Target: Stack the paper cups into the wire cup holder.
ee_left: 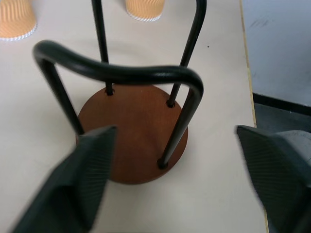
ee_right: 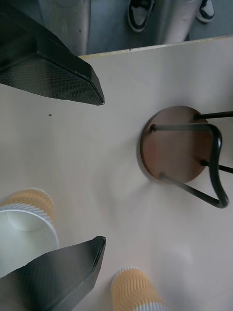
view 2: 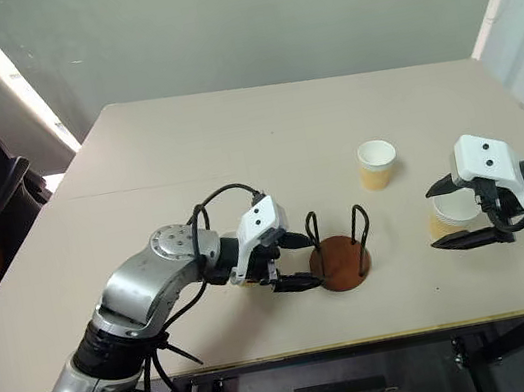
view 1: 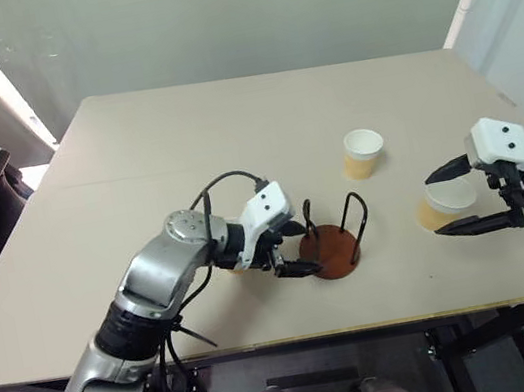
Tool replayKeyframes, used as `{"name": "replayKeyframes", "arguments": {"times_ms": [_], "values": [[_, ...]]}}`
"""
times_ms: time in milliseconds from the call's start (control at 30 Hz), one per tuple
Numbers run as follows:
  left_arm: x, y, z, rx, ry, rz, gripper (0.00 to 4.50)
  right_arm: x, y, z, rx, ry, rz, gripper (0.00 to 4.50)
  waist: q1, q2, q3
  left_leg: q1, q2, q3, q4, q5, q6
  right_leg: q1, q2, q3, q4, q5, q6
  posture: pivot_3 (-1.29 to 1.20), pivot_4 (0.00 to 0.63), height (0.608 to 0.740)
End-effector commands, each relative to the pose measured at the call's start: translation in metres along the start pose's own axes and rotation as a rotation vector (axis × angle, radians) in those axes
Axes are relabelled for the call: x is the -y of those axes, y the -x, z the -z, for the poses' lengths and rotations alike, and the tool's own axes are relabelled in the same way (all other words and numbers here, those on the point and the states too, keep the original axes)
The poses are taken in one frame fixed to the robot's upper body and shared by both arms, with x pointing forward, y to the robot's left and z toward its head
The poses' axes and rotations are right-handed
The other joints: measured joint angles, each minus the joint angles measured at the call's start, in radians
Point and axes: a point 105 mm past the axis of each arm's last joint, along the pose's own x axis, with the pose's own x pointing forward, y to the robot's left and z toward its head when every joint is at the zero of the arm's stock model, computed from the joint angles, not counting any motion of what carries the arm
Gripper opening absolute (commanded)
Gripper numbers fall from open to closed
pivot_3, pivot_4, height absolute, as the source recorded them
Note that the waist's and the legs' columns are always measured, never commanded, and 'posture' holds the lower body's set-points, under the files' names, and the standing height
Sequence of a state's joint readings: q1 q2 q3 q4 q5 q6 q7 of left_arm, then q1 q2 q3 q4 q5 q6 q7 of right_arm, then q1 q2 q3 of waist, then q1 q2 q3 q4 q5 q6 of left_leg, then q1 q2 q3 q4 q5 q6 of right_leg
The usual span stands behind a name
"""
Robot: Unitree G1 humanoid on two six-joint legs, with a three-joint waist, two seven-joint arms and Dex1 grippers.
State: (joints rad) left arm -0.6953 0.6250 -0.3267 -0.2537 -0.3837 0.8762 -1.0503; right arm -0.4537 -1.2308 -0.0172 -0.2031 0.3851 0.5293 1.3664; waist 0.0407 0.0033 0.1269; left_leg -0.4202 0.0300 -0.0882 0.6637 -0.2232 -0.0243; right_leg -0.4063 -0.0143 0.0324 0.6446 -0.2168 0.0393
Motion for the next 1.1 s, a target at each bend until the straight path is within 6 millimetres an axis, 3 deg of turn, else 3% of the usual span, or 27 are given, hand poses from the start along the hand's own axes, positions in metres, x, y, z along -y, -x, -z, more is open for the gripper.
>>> {"name": "replayKeyframes", "arguments": {"times_ms": [33,267,367,467,567,700,800,1100], "values": [[-0.005,0.025,-0.015,0.036,-0.098,-0.049,4.43,0.011,0.012,0.002,-0.060,0.044,0.052,4.50,0.000,0.000,0.000,0.000,0.000,0.000,0.000,0.000,0.000,0.000,0.000,0.000,0.000,0.000,0.000,0.00,0.150,0.740],[-0.020,0.090,-0.025,0.132,-0.123,-0.162,4.43,0.015,0.016,0.020,-0.129,0.026,0.067,4.50,-0.003,0.000,0.000,0.000,0.001,0.000,-0.002,-0.002,-0.001,-0.003,0.000,0.000,0.001,-0.001,-0.002,0.00,0.150,0.740],[-0.028,0.111,-0.049,0.218,-0.157,-0.225,4.43,0.017,0.015,0.027,-0.150,0.013,0.068,4.50,-0.001,0.000,0.000,0.000,0.001,-0.001,-0.003,-0.003,-0.001,-0.003,0.000,0.000,0.001,-0.001,-0.002,0.00,0.150,0.740],[-0.026,0.110,-0.066,0.237,-0.221,-0.223,4.43,0.017,0.011,0.031,-0.161,0.008,0.064,4.50,0.001,0.000,0.000,-0.002,0.001,-0.001,-0.002,-0.006,0.001,-0.003,-0.001,0.000,0.000,-0.001,-0.003,0.00,0.150,0.740],[-0.017,0.096,-0.079,0.224,-0.297,-0.172,4.43,0.021,0.001,0.042,-0.201,0.001,0.074,4.50,-0.002,0.000,0.000,0.000,0.001,0.000,-0.001,-0.007,0.002,-0.003,-0.004,0.000,0.000,-0.001,-0.002,0.00,0.150,0.740],[-0.009,0.095,-0.077,0.203,-0.318,-0.125,4.43,0.021,-0.012,0.055,-0.240,-0.004,0.078,4.50,-0.008,0.000,0.000,0.000,0.001,0.000,0.000,-0.008,0.003,-0.003,-0.005,-0.001,0.000,0.000,-0.001,0.00,0.150,0.740],[-0.007,0.098,-0.072,0.167,-0.327,-0.118,4.50,0.021,-0.019,0.056,-0.238,-0.007,0.082,3.92,-0.012,0.002,0.001,0.000,0.001,0.000,-0.002,-0.008,0.003,-0.005,-0.005,-0.001,0.001,0.000,-0.001,0.00,0.150,0.740],[-0.007,0.106,-0.071,0.162,-0.336,-0.135,4.50,0.036,-0.021,0.054,-0.241,0.016,0.139,0.71,-0.014,0.002,0.001,-0.001,0.001,0.000,-0.002,-0.009,0.003,-0.005,-0.005,-0.001,0.001,0.000,-0.002,0.00,0.150,0.740]]}}
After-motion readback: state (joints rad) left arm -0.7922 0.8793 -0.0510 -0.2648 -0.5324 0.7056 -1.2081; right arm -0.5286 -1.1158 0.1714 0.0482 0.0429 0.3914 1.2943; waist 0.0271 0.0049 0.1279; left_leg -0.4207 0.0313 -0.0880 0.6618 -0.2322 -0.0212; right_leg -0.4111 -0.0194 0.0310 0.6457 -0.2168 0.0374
